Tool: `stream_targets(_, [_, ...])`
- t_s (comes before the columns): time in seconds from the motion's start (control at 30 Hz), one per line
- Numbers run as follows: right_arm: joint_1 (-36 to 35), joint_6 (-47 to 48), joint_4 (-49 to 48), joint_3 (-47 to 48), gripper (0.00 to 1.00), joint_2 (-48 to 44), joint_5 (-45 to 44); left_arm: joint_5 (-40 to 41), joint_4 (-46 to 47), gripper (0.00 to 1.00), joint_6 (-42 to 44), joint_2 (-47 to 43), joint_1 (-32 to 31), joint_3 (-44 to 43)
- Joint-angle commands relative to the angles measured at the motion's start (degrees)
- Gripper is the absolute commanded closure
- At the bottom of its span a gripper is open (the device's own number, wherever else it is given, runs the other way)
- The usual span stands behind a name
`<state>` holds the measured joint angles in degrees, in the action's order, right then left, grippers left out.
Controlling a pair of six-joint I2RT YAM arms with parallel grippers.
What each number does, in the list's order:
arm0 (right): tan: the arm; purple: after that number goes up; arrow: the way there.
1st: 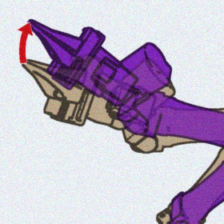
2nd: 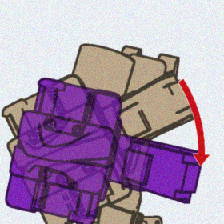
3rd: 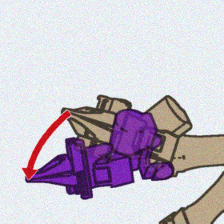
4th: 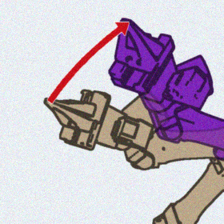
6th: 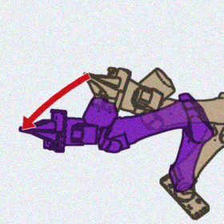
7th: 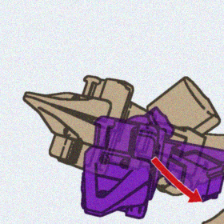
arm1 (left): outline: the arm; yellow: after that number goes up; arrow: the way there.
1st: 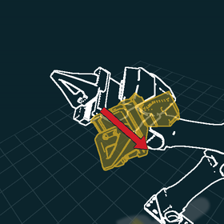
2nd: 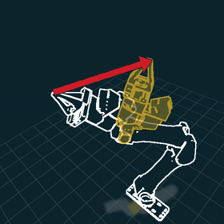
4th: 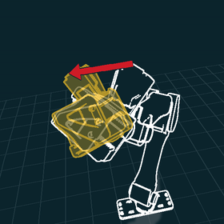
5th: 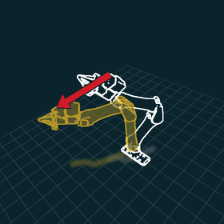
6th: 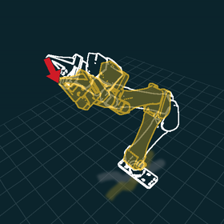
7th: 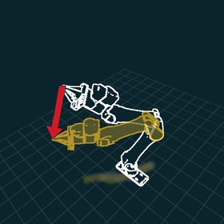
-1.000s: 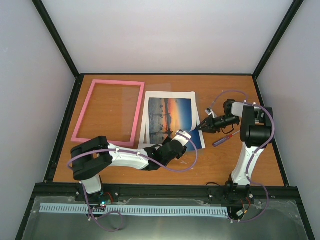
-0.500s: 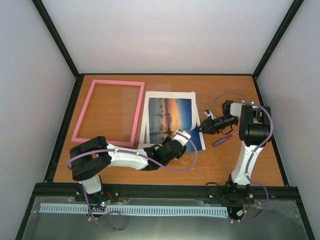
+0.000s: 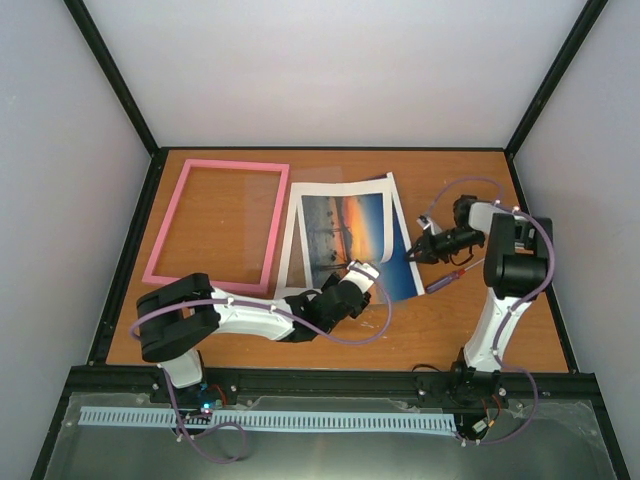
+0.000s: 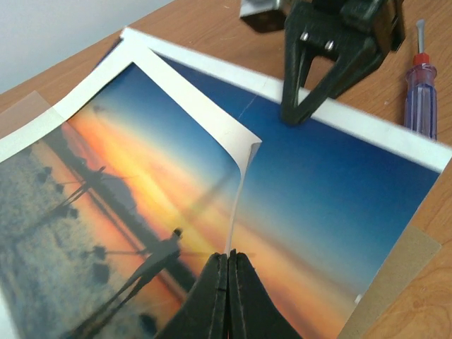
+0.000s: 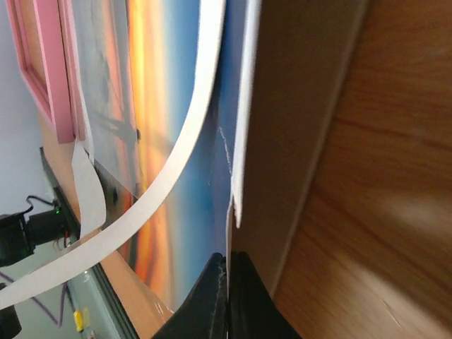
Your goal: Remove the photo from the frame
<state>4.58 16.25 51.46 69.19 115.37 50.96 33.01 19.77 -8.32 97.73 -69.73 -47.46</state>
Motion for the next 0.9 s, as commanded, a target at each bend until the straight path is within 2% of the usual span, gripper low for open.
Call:
stream_targets(0.0, [4.3,1.2,4.1,3.1,0.97,-6.4,-5.6,0.9,1.5,0.99,-1.4,-2.6,0.8,0.8])
stream_targets(0.27, [11.2,3.6,10.3,8.0,0.97,-13.5,-11.8,0.0,2.6,0.99,-1.6,-3.3,0.7,1.7])
stream_targets(0.4, [14.0,5.0,13.6,13.3,0.97,-16.9,-14.5,-3.9,2.7,0.98,-0.8,-2.7,0.7,1.1])
stream_targets(0.5, [14.7,5.7,15.7,18.9,0.97,-20.4,-17.0,-7.8,2.8,0.86,-0.6,-3.3,0.6,0.8])
stream_targets(0.6, [14.7,5.7,17.2,24.8,0.97,-23.6,-17.9,-9.4,2.8,0.59,-0.5,-5.7,0.6,0.9])
stream_targets(0.67, [14.7,5.5,18.1,27.7,0.97,-25.2,-17.3,-9.8,2.5,0.46,-0.9,-7.6,0.7,1.1])
stream_targets(0.73, [14.7,5.3,19.0,29.9,0.97,-26.4,-15.9,-10.0,1.5,0.4,-1.9,-9.7,0.7,1.3])
stream_targets(0.87, [14.5,5.0,21.1,31.8,0.97,-28.3,-12.7,-8.8,-2.4,0.36,-5.5,-14.2,1.1,2.6])
